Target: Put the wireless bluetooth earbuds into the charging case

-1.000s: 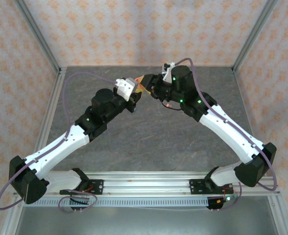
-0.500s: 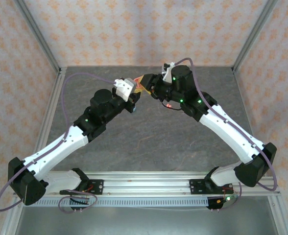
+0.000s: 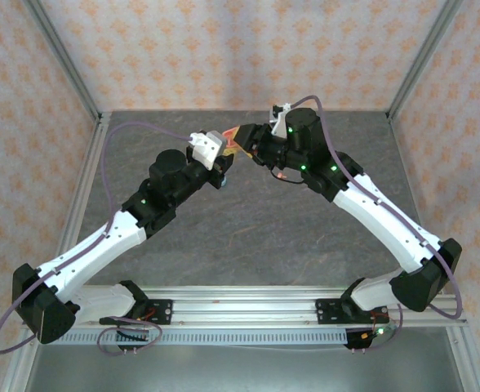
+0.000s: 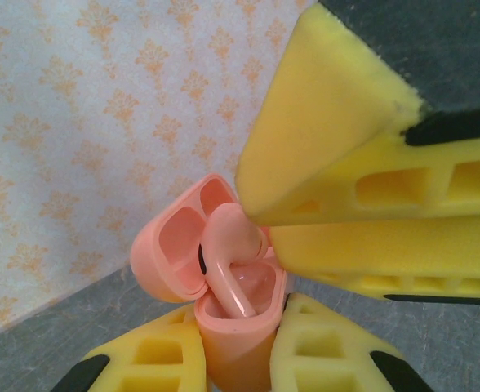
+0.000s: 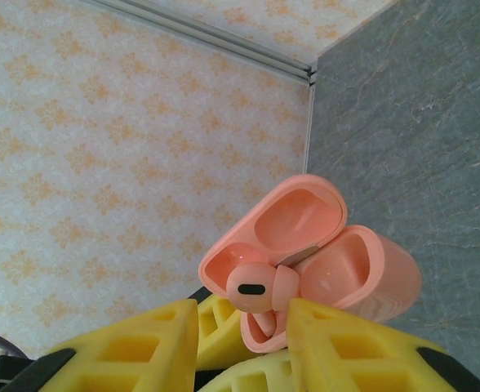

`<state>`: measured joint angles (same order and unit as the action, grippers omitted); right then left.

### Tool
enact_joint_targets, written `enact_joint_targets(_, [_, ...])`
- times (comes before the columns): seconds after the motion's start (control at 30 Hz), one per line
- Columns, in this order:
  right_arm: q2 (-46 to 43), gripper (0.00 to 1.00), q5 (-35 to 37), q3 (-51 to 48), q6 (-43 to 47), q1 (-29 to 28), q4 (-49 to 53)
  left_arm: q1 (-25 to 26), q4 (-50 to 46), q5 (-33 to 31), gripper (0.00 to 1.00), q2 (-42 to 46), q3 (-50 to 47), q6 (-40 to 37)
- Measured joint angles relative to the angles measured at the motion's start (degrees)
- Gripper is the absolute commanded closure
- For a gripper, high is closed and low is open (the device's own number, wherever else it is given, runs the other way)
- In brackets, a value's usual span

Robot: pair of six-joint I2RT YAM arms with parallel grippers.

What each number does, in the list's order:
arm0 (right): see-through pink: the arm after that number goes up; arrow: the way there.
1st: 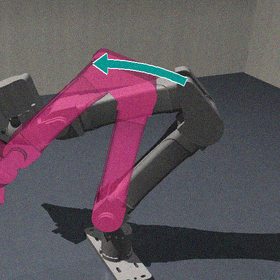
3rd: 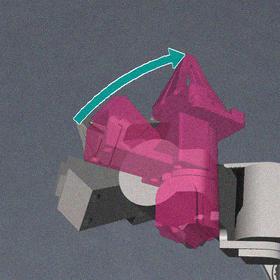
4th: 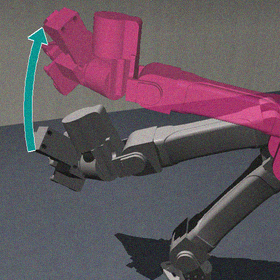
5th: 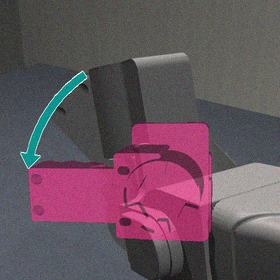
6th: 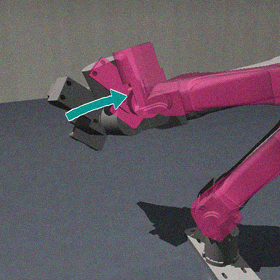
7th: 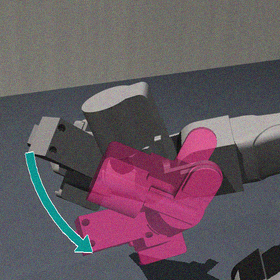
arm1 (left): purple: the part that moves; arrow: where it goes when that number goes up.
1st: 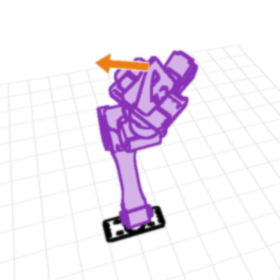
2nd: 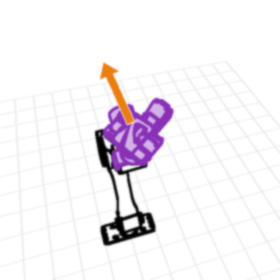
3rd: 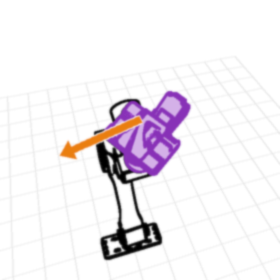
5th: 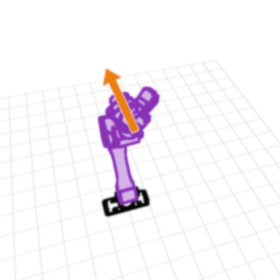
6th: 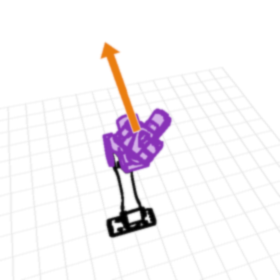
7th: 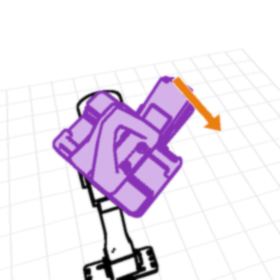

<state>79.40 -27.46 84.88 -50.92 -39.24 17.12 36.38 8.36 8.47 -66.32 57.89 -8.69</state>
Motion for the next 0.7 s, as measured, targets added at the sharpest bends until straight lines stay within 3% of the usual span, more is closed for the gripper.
enact_joint_targets(0.37, [0.6,0.71,0.4,10.2,8.2,0.4,11.2,0.0,1.7,0.3,1.0,1.3,0.0,0.0])
enact_joint_targets(0.7, [7.3,0.71,-3.4,21.2,16.5,1.8,21.3,0.0,1.5,3.2,1.0,1.5,0.0,0.2])
